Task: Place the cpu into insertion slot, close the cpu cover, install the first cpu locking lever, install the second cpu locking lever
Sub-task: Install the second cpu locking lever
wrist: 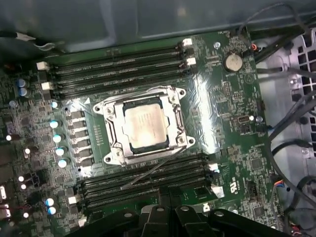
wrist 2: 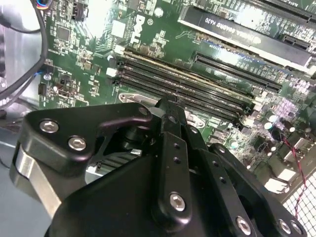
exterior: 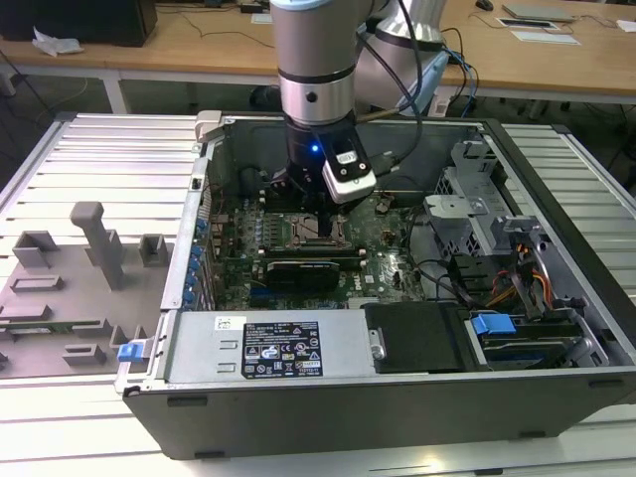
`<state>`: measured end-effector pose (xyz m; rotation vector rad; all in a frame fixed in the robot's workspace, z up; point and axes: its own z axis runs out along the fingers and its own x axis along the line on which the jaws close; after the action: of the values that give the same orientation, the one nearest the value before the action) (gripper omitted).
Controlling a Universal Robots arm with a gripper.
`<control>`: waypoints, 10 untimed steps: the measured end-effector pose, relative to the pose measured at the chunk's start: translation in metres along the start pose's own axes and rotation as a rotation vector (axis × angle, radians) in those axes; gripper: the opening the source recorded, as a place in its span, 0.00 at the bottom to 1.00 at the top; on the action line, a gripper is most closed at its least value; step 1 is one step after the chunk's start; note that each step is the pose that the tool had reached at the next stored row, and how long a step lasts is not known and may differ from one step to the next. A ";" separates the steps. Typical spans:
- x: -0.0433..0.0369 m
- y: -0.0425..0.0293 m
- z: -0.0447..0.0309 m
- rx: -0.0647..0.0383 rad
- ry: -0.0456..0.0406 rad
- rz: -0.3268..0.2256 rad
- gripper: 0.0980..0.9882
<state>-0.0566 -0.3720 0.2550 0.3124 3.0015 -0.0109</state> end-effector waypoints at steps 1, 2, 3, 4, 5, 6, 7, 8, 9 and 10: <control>0.0008 -0.0002 0.0010 -0.005 0.0008 -0.006 0.01; 0.0013 -0.0003 0.0016 -0.008 0.0014 -0.011 0.01; 0.0020 -0.0005 0.0023 -0.014 0.0024 -0.017 0.01; 0.0025 -0.0005 0.0029 -0.018 0.0032 -0.023 0.01; 0.0034 -0.0007 0.0038 -0.028 0.0049 -0.032 0.01; 0.0042 -0.0008 0.0046 -0.037 0.0067 -0.041 0.01; 0.0055 -0.0011 0.0057 -0.050 0.0090 -0.052 0.01; 0.0062 -0.0012 0.0063 -0.057 0.0104 -0.058 0.01; 0.0071 -0.0014 0.0069 -0.065 0.0119 -0.064 0.01; 0.0079 -0.0016 0.0076 -0.070 0.0128 -0.069 0.01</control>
<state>-0.0637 -0.3721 0.2465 0.2025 3.0155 0.0897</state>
